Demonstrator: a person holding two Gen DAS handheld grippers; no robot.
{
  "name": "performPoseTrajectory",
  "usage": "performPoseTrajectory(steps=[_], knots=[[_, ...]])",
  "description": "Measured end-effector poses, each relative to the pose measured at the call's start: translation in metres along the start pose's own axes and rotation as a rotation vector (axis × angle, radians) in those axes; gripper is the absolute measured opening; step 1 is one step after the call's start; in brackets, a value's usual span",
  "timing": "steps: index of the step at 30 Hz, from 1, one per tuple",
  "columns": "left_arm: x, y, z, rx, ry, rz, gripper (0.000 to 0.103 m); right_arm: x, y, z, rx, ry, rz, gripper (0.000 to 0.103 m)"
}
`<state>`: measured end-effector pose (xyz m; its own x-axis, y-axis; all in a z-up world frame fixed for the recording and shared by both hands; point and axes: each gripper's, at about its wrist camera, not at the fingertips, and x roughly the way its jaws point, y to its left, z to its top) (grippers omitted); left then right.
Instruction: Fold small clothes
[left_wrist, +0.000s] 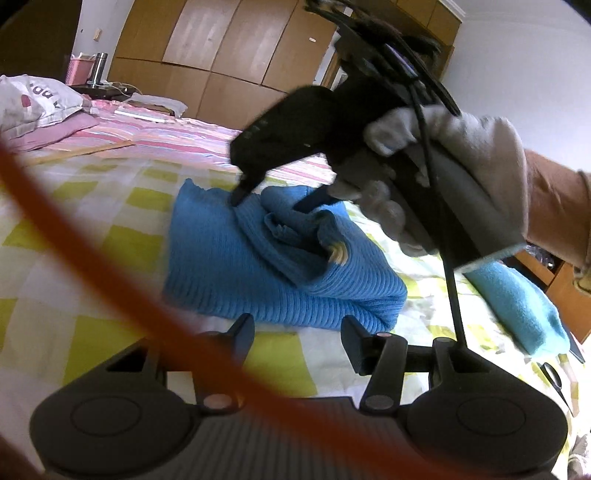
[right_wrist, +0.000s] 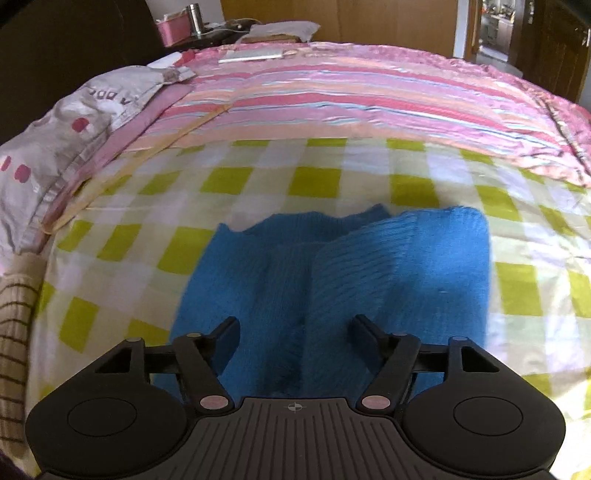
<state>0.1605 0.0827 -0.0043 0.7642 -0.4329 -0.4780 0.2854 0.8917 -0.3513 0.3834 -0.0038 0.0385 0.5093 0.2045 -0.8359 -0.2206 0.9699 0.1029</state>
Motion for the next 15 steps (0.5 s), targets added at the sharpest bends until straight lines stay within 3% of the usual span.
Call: performPoseTrajectory(steps=[3, 6, 7, 8, 11, 15], knots=[[0.001, -0.002, -0.001, 0.006, 0.005, -0.003, 0.056, 0.009, 0.02, 0.0, -0.103, 0.015, -0.089, 0.07], [0.001, -0.005, -0.004, 0.029, 0.004, 0.002, 0.056, 0.018, 0.022, -0.002, -0.154, 0.029, -0.162, 0.055], [0.0, -0.007, -0.004, 0.035, 0.002, -0.001, 0.056, 0.016, 0.018, -0.003, -0.152, 0.025, -0.17, 0.045], [0.0, -0.007, -0.005, 0.037, 0.001, -0.005, 0.056, 0.013, 0.013, -0.004, -0.144, 0.02, -0.168, 0.033], [0.004, -0.013, -0.003, 0.038, 0.0, -0.006, 0.056, -0.002, -0.005, -0.003, -0.095, 0.013, -0.133, 0.014], [0.014, -0.031, -0.001, 0.054, -0.011, 0.019, 0.061, -0.021, -0.019, -0.002, -0.045, -0.009, -0.081, 0.011]])
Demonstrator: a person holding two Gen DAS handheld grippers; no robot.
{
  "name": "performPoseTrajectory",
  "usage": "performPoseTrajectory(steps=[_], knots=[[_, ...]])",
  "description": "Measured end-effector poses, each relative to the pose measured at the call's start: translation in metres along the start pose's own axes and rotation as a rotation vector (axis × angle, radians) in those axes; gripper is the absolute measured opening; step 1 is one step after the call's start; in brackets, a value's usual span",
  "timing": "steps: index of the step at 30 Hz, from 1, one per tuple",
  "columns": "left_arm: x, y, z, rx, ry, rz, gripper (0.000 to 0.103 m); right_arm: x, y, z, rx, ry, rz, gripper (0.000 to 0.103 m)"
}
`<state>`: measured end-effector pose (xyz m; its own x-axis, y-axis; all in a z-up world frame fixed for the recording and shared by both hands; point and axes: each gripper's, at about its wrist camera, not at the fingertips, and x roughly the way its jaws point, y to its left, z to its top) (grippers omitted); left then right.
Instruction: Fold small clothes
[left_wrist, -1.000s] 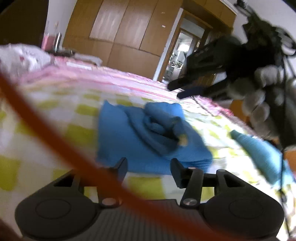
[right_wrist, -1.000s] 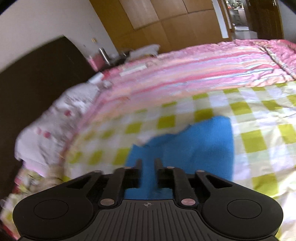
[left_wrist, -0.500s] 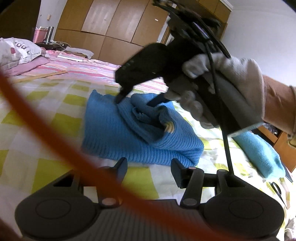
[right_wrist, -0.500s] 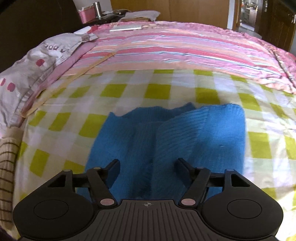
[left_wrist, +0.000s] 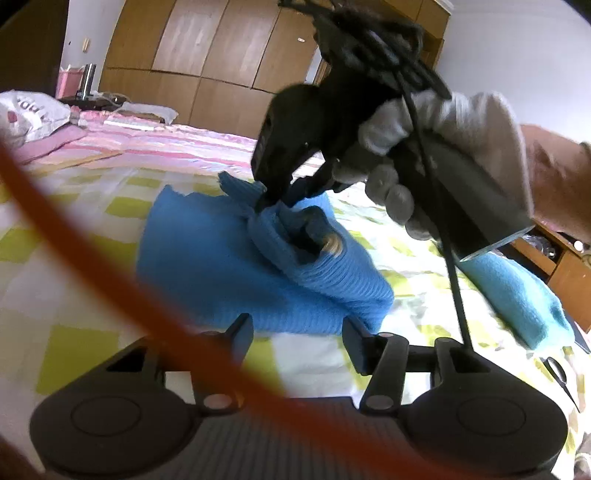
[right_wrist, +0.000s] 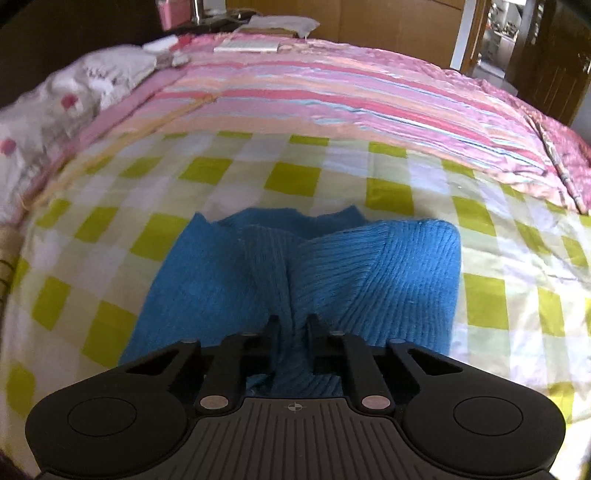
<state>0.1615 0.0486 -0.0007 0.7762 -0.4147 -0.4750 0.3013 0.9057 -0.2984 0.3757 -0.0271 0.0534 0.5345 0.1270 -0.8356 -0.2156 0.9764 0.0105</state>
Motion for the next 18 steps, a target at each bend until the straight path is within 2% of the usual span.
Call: performPoseTrajectory(steps=[4, 6, 8, 12, 13, 15, 17, 18], knots=[[0.01, -0.024, 0.003, 0.033, -0.029, 0.031, 0.063, -0.013, -0.004, 0.001, -0.001, -0.016, 0.028, 0.011], [0.014, -0.033, 0.007, 0.019, -0.052, 0.041, 0.07, -0.018, -0.007, 0.001, 0.001, -0.021, 0.043, 0.011], [0.022, -0.039, 0.01, -0.001, -0.065, 0.083, 0.078, -0.021, -0.009, 0.003, 0.002, -0.023, 0.053, 0.011], [0.039, -0.045, 0.017, -0.034, -0.085, 0.165, 0.078, -0.025, -0.015, 0.005, 0.017, -0.032, 0.061, 0.011], [0.04, -0.047, 0.019, -0.029, -0.103, 0.177, 0.075, -0.025, -0.018, 0.005, 0.023, -0.033, 0.066, 0.01], [0.041, -0.047, 0.025, -0.028, -0.106, 0.163, 0.041, -0.027, -0.023, 0.005, 0.042, -0.04, 0.077, 0.01], [0.039, -0.038, 0.032, -0.069, -0.097, 0.123, 0.025, -0.033, -0.03, 0.007, 0.07, -0.06, 0.087, 0.01], [0.036, -0.034, 0.035, -0.08, -0.105, 0.113, 0.024, -0.037, -0.034, 0.008, 0.089, -0.072, 0.096, 0.01]])
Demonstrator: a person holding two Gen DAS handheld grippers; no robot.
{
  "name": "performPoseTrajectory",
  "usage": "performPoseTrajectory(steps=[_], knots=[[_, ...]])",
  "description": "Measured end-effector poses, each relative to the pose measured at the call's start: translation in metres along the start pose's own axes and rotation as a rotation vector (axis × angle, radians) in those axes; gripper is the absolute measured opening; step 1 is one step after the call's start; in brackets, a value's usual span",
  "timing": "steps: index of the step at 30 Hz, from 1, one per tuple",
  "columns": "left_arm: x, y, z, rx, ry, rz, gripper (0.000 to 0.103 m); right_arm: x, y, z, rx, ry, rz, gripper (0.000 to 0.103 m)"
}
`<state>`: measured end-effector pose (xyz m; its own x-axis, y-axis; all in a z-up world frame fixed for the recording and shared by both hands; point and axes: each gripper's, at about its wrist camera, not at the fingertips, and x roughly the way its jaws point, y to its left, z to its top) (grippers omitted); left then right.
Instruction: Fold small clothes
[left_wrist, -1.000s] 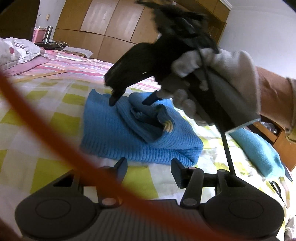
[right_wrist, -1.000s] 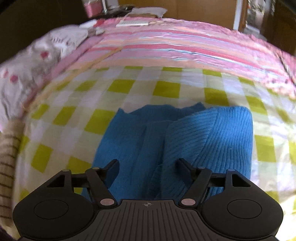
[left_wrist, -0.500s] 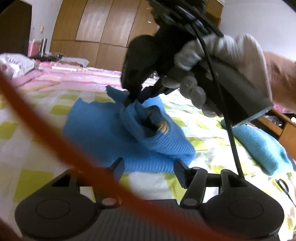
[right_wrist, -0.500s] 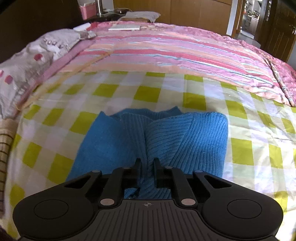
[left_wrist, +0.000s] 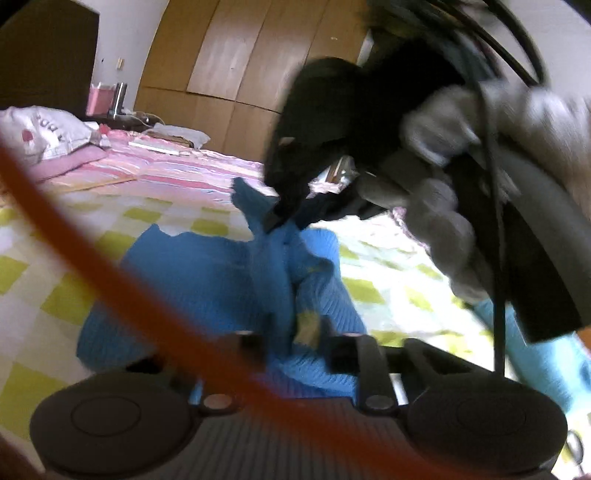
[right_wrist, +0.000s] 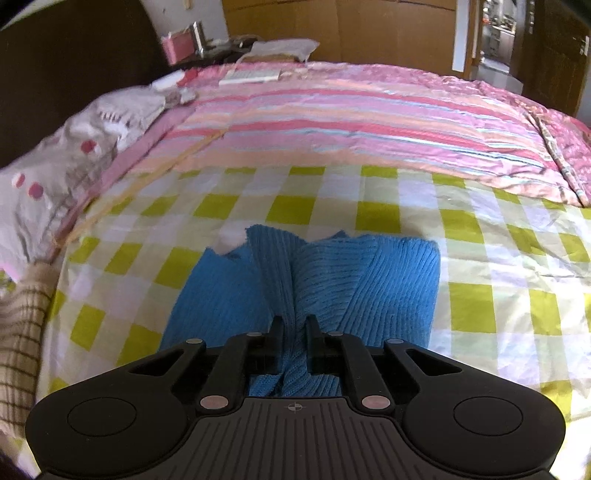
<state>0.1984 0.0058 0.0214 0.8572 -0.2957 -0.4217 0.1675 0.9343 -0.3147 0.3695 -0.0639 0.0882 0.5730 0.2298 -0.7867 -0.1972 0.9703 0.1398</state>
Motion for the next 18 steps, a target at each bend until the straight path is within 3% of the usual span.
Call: performPoseTrajectory(steps=[5, 9, 13, 18], knots=[[-0.021, 0.026, 0.018, -0.085, -0.049, -0.048, 0.021, -0.019, 0.0, 0.01, 0.038, -0.055, 0.05, 0.01], [-0.037, 0.051, 0.027, -0.111, -0.08, -0.038, 0.021, -0.015, 0.024, 0.019, 0.03, -0.076, 0.086, 0.009], [-0.036, 0.083, 0.027, -0.15, -0.065, 0.001, 0.021, 0.017, 0.058, 0.019, 0.002, -0.049, 0.1, 0.009], [-0.016, 0.122, 0.011, -0.224, 0.023, 0.062, 0.021, 0.073, 0.078, 0.008, 0.026, 0.021, 0.067, 0.009]])
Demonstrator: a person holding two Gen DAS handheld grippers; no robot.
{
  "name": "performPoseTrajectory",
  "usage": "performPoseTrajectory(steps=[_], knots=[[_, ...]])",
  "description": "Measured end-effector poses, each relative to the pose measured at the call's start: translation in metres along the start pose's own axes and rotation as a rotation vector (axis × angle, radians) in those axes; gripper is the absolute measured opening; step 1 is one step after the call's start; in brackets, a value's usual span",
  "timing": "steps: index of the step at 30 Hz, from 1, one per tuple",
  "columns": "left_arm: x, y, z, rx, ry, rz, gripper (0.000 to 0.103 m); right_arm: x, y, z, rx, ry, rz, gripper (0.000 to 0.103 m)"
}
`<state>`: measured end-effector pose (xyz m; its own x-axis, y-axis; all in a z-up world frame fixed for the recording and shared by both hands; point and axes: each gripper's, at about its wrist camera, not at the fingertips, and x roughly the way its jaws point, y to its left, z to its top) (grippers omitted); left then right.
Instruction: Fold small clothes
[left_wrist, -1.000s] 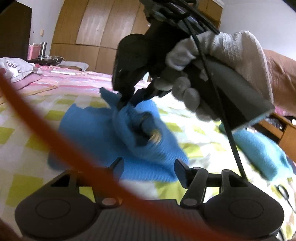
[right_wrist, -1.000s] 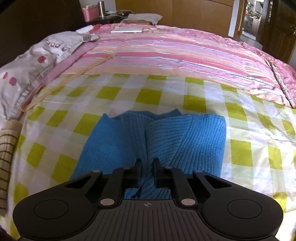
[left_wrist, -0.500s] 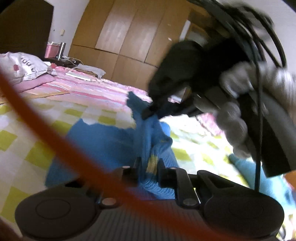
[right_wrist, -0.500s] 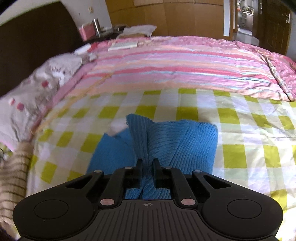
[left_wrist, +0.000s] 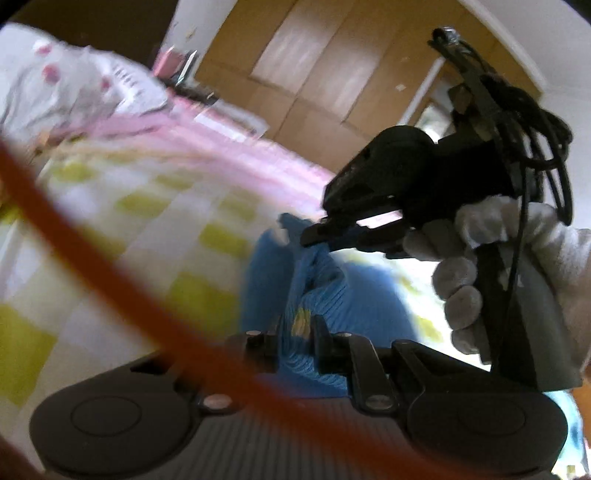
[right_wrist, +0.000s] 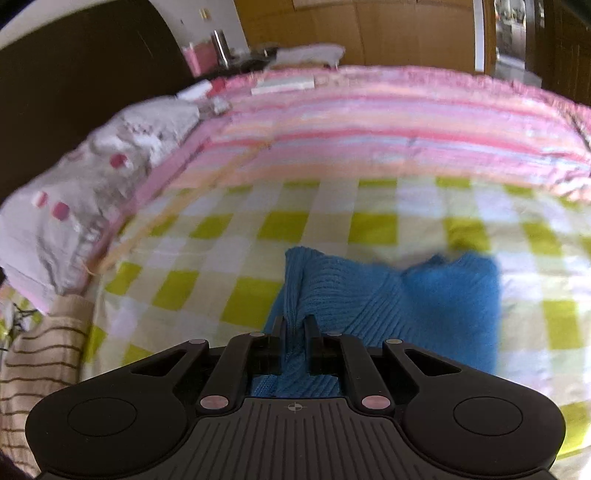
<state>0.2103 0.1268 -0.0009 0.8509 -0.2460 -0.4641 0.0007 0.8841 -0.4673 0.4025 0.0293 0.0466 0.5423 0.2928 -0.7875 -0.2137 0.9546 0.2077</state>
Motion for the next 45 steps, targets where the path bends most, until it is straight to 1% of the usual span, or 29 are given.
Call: performPoseTrajectory(steps=[2, 4, 6, 7, 8, 9, 13, 15, 17, 18, 19, 21, 24, 25, 28, 30, 31, 32, 34, 35, 39, 42, 45], knots=[[0.007, 0.012, -0.005, -0.015, 0.023, 0.025, 0.021, 0.017, 0.002, -0.007, 0.017, 0.02, 0.0, 0.01], [0.009, 0.02, -0.007, -0.046, 0.032, 0.026, 0.022, 0.023, 0.005, -0.013, 0.011, 0.012, 0.011, 0.011], [0.007, 0.021, -0.007, -0.044, 0.035, 0.024, 0.022, 0.024, 0.005, -0.013, 0.031, 0.002, 0.035, 0.015], [0.007, 0.021, -0.006, -0.036, 0.037, 0.028, 0.023, 0.024, 0.004, -0.012, 0.048, 0.004, 0.046, 0.016], [0.004, 0.02, -0.007, -0.031, 0.038, 0.036, 0.027, 0.024, 0.002, -0.011, 0.061, 0.006, 0.058, 0.019], [0.001, 0.019, -0.007, -0.028, 0.038, 0.043, 0.029, 0.02, 0.0, -0.011, 0.07, 0.004, 0.075, 0.019], [-0.012, 0.019, -0.001, -0.009, 0.033, 0.063, 0.031, -0.016, -0.013, -0.012, 0.086, -0.065, 0.167, 0.019], [-0.024, 0.014, 0.003, 0.026, 0.007, 0.087, 0.031, -0.04, -0.022, -0.015, 0.075, -0.113, 0.191, 0.024], [-0.032, 0.004, 0.01, 0.073, -0.028, 0.092, 0.033, -0.065, -0.034, -0.022, 0.054, -0.164, 0.178, 0.032], [-0.034, -0.001, 0.014, 0.095, -0.042, 0.084, 0.037, -0.075, -0.04, -0.028, 0.042, -0.19, 0.161, 0.033], [-0.033, -0.009, 0.018, 0.124, -0.056, 0.068, 0.038, -0.085, -0.047, -0.034, 0.034, -0.212, 0.136, 0.037], [-0.027, -0.022, 0.023, 0.176, -0.073, 0.049, 0.041, -0.096, -0.061, -0.046, 0.042, -0.229, 0.109, 0.039], [-0.007, -0.044, 0.024, 0.263, -0.054, 0.009, 0.043, -0.098, -0.081, -0.06, 0.072, -0.227, 0.082, 0.04], [0.002, -0.048, 0.024, 0.288, -0.041, 0.008, 0.043, -0.097, -0.087, -0.065, 0.085, -0.226, 0.068, 0.041], [0.029, -0.045, 0.026, 0.306, 0.008, 0.047, 0.043, -0.085, -0.102, -0.079, 0.121, -0.178, 0.056, 0.044], [0.041, -0.035, 0.03, 0.313, 0.033, 0.098, 0.043, -0.079, -0.107, -0.089, 0.134, -0.154, 0.078, 0.051], [0.044, -0.031, 0.03, 0.311, 0.047, 0.109, 0.043, -0.076, -0.108, -0.095, 0.144, -0.15, 0.091, 0.059], [0.047, -0.025, 0.031, 0.303, 0.067, 0.11, 0.048, -0.073, -0.11, -0.1, 0.155, -0.145, 0.104, 0.064], [0.052, -0.016, 0.027, 0.301, 0.1, 0.108, 0.052, -0.062, -0.11, -0.107, 0.169, -0.118, 0.138, 0.066], [0.052, -0.014, 0.024, 0.314, 0.108, 0.116, 0.053, -0.058, -0.109, -0.109, 0.169, -0.116, 0.137, 0.069], [0.049, -0.011, 0.011, 0.353, 0.137, 0.125, 0.054, -0.048, -0.104, -0.114, 0.156, -0.13, 0.137, 0.072], [0.05, -0.003, 0.014, 0.299, 0.156, 0.11, 0.057, -0.041, -0.104, -0.115, 0.124, -0.114, 0.111, 0.073], [0.053, -0.003, 0.013, 0.295, 0.166, 0.109, 0.058, -0.033, -0.107, -0.116, 0.142, -0.094, 0.12, 0.073]])
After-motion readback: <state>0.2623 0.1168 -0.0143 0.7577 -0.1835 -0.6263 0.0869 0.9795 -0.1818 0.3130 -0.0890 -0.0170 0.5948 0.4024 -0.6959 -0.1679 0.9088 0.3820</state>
